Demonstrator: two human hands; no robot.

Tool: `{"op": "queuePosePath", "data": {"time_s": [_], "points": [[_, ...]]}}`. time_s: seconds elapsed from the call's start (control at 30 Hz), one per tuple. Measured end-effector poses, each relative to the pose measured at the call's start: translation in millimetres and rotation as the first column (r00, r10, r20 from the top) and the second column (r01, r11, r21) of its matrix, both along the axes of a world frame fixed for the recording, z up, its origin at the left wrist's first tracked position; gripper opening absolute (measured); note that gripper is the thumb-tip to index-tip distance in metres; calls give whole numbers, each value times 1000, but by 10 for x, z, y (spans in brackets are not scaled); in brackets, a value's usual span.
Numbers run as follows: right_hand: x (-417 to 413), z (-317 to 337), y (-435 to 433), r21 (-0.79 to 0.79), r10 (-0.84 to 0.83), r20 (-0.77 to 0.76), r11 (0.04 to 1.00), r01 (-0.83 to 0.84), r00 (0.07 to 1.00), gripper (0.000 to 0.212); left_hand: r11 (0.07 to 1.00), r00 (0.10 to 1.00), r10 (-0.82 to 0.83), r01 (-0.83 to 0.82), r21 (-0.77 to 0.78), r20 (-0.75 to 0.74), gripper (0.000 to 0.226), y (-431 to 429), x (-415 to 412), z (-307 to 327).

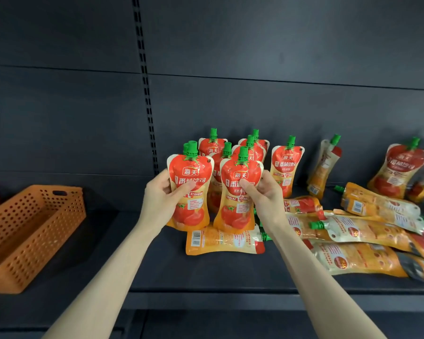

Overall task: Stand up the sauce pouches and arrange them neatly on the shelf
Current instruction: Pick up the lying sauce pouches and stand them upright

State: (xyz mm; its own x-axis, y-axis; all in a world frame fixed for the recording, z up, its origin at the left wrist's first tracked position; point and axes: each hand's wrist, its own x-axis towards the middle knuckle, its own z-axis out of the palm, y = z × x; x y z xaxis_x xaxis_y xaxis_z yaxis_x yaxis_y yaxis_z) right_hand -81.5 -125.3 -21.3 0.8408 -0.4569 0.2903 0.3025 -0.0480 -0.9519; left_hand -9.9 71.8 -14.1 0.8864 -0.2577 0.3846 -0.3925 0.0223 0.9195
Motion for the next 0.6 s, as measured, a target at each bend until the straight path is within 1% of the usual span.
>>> {"op": "queuePosePath", "data": {"time_s": [0.1, 0.2, 0.3, 0.43, 0.53, 0.6], "points": [[29, 18, 18, -11, -19, 22, 1000, 19, 1000, 21, 999, 1000, 24, -24, -25, 15, 28, 8, 31, 12], [95, 62, 53, -9, -20, 54, 1000, 20, 998, 20, 999, 1000, -9, 10, -38, 27, 32, -8, 55, 15], [139, -2, 103, -38, 15, 37, 999, -14, 999, 21, 998, 999, -49, 49, -46, -17, 31, -46, 65, -103], [122, -113, 123, 9, 44, 14, 999, -45, 999, 20, 999, 998, -39, 38, -14, -45, 31, -51, 72, -249], [112, -97, 123, -20, 80, 0, 997, -80, 997, 19, 1000, 998, -21, 21, 7, -66, 31, -31, 100, -266], [118, -106, 126, -28, 71, -2, 997, -71, 997, 19, 1000, 998, 1, 1, 25, -70, 33, -34, 113, -283]]}}
